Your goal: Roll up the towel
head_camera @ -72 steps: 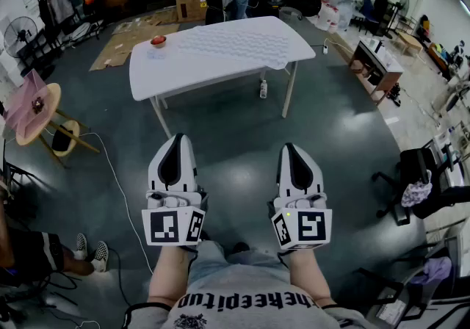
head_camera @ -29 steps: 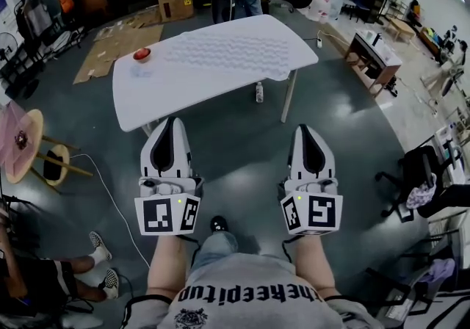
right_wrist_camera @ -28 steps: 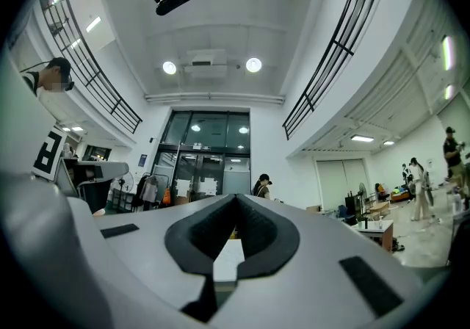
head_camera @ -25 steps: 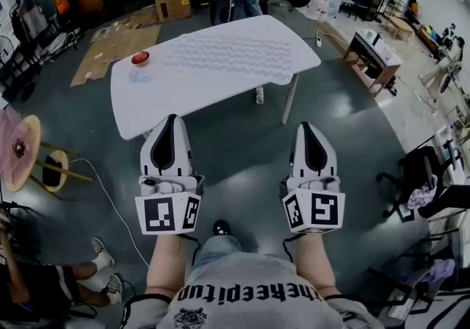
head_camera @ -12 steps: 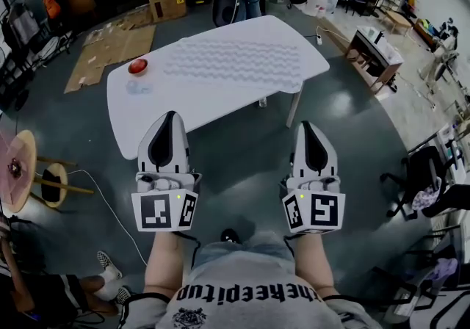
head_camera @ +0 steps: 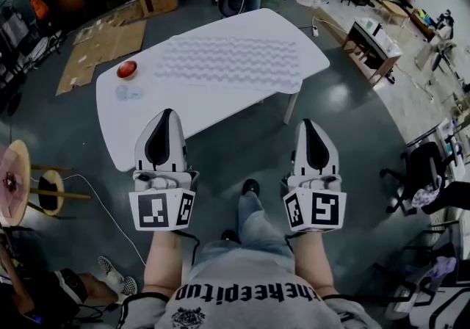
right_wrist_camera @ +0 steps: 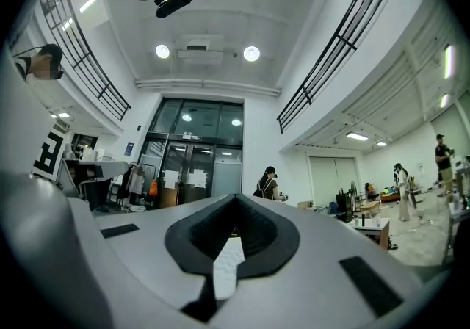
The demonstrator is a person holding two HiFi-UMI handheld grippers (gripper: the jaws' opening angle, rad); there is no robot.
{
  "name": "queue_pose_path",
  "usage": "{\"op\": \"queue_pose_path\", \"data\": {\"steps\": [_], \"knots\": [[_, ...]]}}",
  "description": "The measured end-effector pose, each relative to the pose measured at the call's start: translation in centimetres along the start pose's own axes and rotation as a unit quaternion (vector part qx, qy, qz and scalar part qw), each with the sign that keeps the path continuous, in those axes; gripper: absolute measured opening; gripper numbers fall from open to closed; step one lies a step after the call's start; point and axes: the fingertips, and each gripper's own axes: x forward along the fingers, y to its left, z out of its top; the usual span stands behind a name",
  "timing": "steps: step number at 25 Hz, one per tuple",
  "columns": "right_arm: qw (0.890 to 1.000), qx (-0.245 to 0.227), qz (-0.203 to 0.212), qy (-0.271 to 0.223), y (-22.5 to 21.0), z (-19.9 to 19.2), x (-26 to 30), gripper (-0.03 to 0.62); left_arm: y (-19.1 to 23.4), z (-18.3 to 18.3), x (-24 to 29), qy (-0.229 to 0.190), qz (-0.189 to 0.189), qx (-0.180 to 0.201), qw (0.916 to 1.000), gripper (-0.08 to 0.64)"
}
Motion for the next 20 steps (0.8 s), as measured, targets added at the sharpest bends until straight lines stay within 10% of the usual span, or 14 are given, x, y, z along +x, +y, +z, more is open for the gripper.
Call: {"op": "queue_pose_path", "data": {"steps": [20], "knots": [[1.000, 0.006, 0.021, -0.022, -9.2, -1.8, 21.8, 0.002, 2.3, -5.4, 21.4, -0.005, 0.024, 0.023, 0.9994, 0.004]]}}
